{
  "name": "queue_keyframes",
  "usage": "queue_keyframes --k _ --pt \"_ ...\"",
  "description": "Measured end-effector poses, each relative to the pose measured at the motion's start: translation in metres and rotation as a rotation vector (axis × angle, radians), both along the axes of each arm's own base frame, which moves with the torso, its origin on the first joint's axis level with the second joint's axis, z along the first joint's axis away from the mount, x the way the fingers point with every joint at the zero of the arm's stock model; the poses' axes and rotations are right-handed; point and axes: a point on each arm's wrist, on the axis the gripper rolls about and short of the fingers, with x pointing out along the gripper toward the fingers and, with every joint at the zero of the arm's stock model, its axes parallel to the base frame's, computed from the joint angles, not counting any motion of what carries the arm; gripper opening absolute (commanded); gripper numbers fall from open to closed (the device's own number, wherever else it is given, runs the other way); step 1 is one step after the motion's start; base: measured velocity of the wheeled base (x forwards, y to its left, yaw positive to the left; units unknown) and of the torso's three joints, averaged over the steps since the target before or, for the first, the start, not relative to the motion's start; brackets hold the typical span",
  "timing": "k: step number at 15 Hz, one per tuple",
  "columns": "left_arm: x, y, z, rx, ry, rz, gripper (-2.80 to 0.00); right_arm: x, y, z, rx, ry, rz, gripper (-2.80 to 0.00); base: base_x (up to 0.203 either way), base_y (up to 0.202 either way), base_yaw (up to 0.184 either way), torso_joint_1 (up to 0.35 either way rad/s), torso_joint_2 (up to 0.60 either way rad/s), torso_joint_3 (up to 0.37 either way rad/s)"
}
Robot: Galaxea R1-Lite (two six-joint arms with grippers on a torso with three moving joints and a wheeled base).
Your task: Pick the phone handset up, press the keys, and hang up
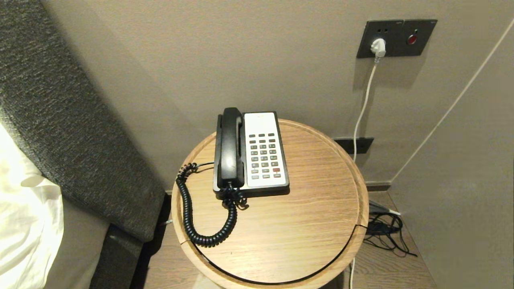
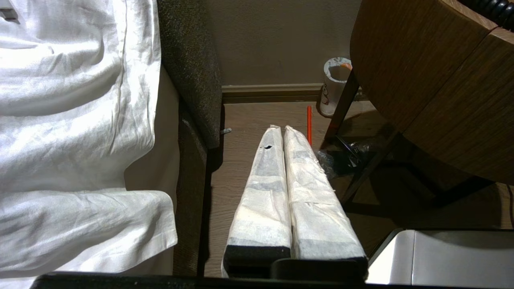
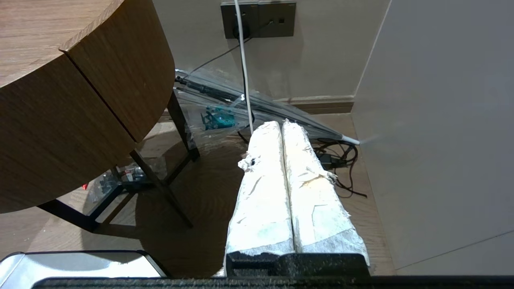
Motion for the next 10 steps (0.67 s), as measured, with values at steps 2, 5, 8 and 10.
queue_keyframes --k 2,5,8,10 --pt "0.0 0.0 0.0 0.0 0.0 0.0 -2.8 0.0 0.0 0.0 0.0 0.0 0.0 -2.8 0.0 0.0 0.0 0.0 0.0 0.0" --pt "0.0001 0.0 0.0 0.0 -0.001 0.0 -2.8 0.0 0.0 0.0 0.0 0.0 0.001 -2.8 0.0 0.0 0.0 0.0 0.0 0.0" --pt "0.0002 0.0 -0.0002 0.0 -0.001 0.0 -2.8 0.0 0.0 0.0 0.0 0.0 0.0 -2.8 0.0 0.0 0.0 0.0 0.0 0.0" --pt "0.0002 0.0 -0.0002 0.0 -0.001 0.0 -2.8 0.0 0.0 0.0 0.0 0.0 0.001 -2.8 0.0 0.0 0.0 0.0 0.0 0.0"
